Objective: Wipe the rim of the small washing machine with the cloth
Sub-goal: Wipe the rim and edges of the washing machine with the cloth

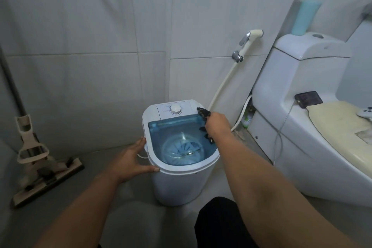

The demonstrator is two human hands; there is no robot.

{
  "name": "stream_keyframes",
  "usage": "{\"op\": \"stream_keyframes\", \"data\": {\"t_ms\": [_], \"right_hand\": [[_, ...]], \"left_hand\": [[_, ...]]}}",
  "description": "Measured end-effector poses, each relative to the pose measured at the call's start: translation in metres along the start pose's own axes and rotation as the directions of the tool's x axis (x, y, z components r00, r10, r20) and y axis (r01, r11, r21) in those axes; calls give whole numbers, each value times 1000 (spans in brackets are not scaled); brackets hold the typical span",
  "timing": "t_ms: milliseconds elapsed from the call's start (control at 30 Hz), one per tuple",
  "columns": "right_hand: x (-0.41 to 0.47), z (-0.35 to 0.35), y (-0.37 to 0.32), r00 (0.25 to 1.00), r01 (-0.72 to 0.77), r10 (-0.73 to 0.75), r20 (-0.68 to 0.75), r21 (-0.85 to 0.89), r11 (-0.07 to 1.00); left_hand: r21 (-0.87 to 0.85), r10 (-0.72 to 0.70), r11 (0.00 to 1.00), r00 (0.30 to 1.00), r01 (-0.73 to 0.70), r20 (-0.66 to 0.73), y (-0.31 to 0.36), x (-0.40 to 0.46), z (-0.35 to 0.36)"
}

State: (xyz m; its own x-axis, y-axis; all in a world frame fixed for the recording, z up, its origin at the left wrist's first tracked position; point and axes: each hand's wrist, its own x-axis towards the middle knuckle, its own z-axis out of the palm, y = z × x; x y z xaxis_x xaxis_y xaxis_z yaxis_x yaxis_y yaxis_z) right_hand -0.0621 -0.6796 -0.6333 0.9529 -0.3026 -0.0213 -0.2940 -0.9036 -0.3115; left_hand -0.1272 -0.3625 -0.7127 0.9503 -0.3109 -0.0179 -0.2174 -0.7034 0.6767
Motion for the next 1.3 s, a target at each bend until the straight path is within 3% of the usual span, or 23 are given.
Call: {"op": "stream_keyframes", "data": {"t_ms": [100,233,400,633,867,1100,1300], "right_hand": [[-6,8,5,999,-5,7,-52,42,999],[-21,26,-11,983,109,-108,-151,-2,994],[-40,45,-30,960,240,-248,-131,-72,968],[-68,59,-63,930,357,-358,-76,-38,934],[-91,62,-75,822,566,-569,-19,-83,820],[-78,51,-37,837,546,-536,110,-97,832],[-69,34,10,895,445,-446,-5,-17,895]], "left_hand": [[5,-6,1000,1000,6,-5,0,0,0],[-7,-13,1000,1000,13,-10,0,-1,1],[-59,-2,998,1000,1,-23,1,-2,4],[-65,-15,998,999,12,-34,1,-3,5],[-103,-14,995,1000,11,-28,3,-5,6],[-19,-24,1000,1000,24,-10,9,-8,0],[27,-13,1000,1000,13,2,13,-8,0]]}}
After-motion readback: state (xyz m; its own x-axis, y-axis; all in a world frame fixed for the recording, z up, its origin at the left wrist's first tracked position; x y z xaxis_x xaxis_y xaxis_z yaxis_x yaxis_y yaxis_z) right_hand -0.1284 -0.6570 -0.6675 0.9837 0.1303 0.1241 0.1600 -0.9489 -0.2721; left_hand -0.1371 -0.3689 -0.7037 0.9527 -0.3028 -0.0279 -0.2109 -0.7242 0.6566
